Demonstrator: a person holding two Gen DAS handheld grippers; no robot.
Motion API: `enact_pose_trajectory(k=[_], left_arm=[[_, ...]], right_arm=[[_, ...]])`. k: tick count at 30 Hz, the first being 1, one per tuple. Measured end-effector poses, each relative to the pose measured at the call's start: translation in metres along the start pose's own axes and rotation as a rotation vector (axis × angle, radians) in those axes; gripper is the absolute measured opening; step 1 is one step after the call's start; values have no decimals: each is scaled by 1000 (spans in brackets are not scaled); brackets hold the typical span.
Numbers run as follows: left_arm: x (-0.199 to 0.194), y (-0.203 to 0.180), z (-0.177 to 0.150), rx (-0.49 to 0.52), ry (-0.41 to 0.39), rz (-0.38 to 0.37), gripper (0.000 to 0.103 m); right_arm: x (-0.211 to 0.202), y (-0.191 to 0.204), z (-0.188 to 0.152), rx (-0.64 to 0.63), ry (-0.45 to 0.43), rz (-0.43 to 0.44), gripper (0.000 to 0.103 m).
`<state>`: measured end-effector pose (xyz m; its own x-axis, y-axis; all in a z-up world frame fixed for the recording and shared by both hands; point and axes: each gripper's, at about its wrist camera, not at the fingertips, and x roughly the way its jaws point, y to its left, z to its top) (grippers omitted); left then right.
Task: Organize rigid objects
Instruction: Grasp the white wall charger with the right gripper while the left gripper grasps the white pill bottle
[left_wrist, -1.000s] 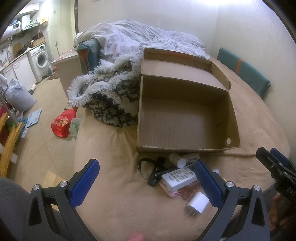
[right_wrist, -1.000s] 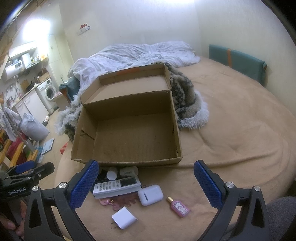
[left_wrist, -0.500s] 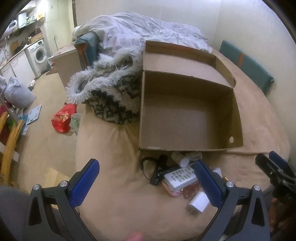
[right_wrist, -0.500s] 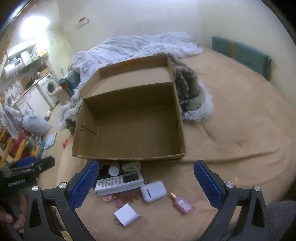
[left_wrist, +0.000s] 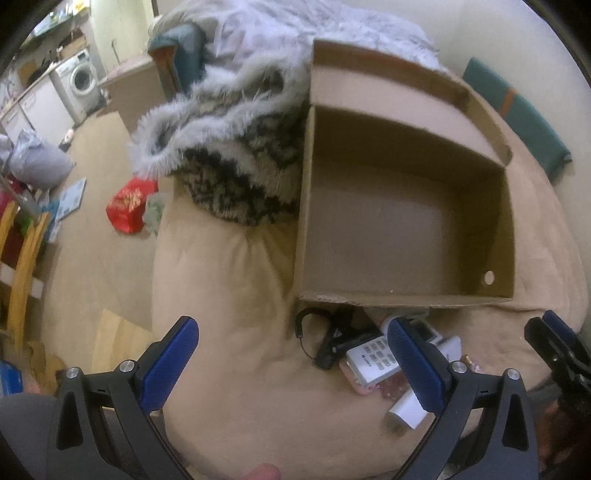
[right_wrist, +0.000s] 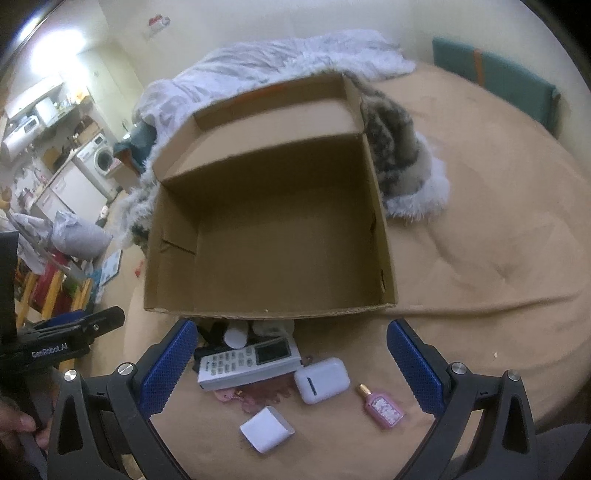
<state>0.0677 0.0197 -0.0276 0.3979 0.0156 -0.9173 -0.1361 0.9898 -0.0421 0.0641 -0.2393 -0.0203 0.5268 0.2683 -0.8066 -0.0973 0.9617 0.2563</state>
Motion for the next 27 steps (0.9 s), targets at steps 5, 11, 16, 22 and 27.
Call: enact_pose_trajectory(k=[5, 11, 16, 22, 27], left_arm=[[28, 9, -3, -31, 89, -41, 100], [65, 17, -2, -70, 205, -79, 83], [100, 7, -2, -17, 309, -87, 60], [116, 1, 0, -23, 312, -120, 58], [119, -6, -4, -18, 326, -127, 56]], right_arm=[[23, -9, 8, -4, 86, -7, 103], [59, -22, 4, 31, 198, -29, 103], [74, -27, -3, 72, 258, 14, 103], [76, -36, -3, 109, 272, 19, 103], [79, -35, -4, 82, 293, 10, 103]])
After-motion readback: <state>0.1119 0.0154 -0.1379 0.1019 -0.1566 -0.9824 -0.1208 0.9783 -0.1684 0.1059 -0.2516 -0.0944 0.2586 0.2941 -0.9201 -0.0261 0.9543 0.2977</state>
